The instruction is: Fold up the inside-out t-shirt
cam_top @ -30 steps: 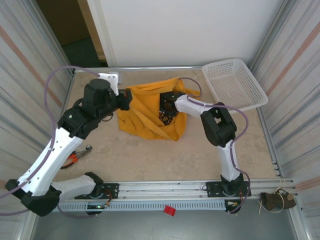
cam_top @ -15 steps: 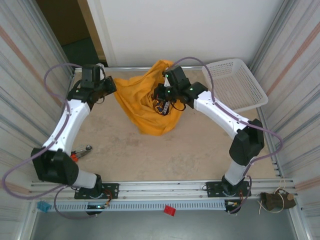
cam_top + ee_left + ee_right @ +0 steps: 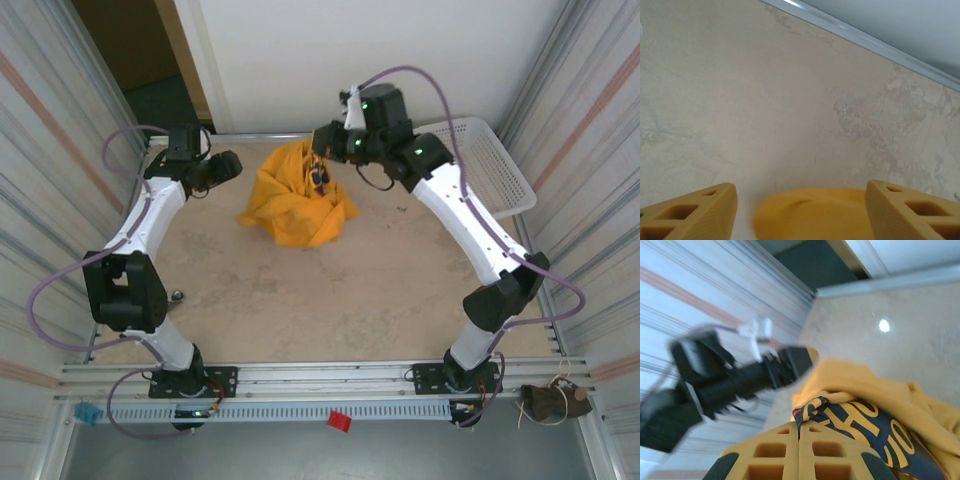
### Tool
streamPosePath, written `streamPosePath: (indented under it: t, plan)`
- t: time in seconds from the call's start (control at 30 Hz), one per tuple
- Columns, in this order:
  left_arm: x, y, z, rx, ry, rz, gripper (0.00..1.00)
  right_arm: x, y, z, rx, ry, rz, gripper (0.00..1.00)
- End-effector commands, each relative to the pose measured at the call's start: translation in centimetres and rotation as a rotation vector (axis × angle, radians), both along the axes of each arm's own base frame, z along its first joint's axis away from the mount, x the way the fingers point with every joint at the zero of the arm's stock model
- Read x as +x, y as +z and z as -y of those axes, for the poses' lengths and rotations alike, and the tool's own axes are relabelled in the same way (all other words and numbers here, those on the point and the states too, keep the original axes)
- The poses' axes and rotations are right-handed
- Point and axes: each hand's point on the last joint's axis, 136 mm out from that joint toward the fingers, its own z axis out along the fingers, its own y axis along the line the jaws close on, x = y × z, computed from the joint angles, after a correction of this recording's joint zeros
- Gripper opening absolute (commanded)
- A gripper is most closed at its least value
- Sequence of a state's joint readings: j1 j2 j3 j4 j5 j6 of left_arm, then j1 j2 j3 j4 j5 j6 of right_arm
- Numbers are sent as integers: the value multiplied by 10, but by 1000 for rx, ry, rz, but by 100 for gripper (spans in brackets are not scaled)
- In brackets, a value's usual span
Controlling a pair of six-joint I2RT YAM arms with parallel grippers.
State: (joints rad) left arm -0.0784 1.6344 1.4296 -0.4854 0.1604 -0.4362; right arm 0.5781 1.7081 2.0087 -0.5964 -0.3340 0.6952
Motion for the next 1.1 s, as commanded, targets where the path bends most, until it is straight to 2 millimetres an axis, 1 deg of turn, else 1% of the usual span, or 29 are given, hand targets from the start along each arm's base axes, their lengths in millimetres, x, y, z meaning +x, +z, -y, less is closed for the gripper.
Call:
streamPosePath:
  t: [0.0, 0.07, 0.1, 0.17, 0.23, 0.27, 0.3, 0.33, 0.4, 0.47, 0.5, 0.57, 0.63, 0.7, 0.73, 0.8, 0.83, 0.9, 0.97, 1.0, 1.03, 1.07]
  plan:
    - [-27, 38, 7, -23, -58, 104, 71, -6, 69, 15, 111, 33, 129, 0]
    - [-45, 65, 16, -85, -62, 193, 77, -1, 82, 21, 134, 32, 141, 0]
    - [-54, 83, 23, -111, -68, 255, 81, 0, 86, 22, 143, 34, 150, 0]
    - [-70, 118, 43, -158, -103, 355, 84, 4, 91, 23, 151, 34, 162, 0]
    - [-83, 155, 72, -175, -170, 464, 87, 5, 96, 21, 160, 40, 177, 0]
    - [-87, 169, 86, -171, -203, 508, 88, 6, 96, 21, 164, 40, 181, 0]
    - [-91, 182, 104, -163, -253, 545, 88, 8, 96, 19, 167, 43, 180, 0]
    - [-91, 191, 123, -156, -300, 569, 88, 10, 94, 18, 166, 41, 178, 0]
    - [-89, 197, 159, -135, -380, 597, 89, 14, 90, 17, 153, 19, 178, 0]
    - [-86, 189, 191, -90, -436, 619, 90, 17, 88, 15, 156, 14, 175, 0]
    - [-84, 181, 206, -75, -452, 627, 90, 19, 88, 15, 155, 6, 176, 0]
    - [-79, 156, 229, -49, -465, 603, 89, 20, 91, 15, 161, -11, 186, 0]
    - [-76, 121, 244, -25, -469, 534, 85, 20, 98, 16, 178, -21, 201, 0]
    - [-77, 74, 252, 32, -466, 442, 79, 19, 109, 19, 201, -25, 224, 0]
    - [-81, 54, 253, 63, -469, 411, 78, 19, 114, 20, 213, -27, 231, 0]
    - [-95, 9, 244, 127, -455, 340, 78, 19, 126, 24, 247, -18, 240, 0]
    - [-102, -6, 237, 139, -442, 315, 78, 19, 130, 25, 262, -10, 239, 0]
    - [-116, -37, 212, 165, -390, 252, 80, 17, 138, 26, 300, 18, 241, 0]
    - [-128, -50, 190, 201, -358, 229, 82, 14, 143, 27, 317, 42, 243, 0]
    - [-133, -53, 179, 205, -349, 222, 83, 12, 144, 28, 321, 56, 242, 0]
    - [-137, -49, 171, 207, -341, 227, 84, 10, 144, 28, 322, 73, 241, 0]
    - [-140, -40, 162, 201, -327, 241, 85, 9, 142, 29, 320, 91, 232, 0]
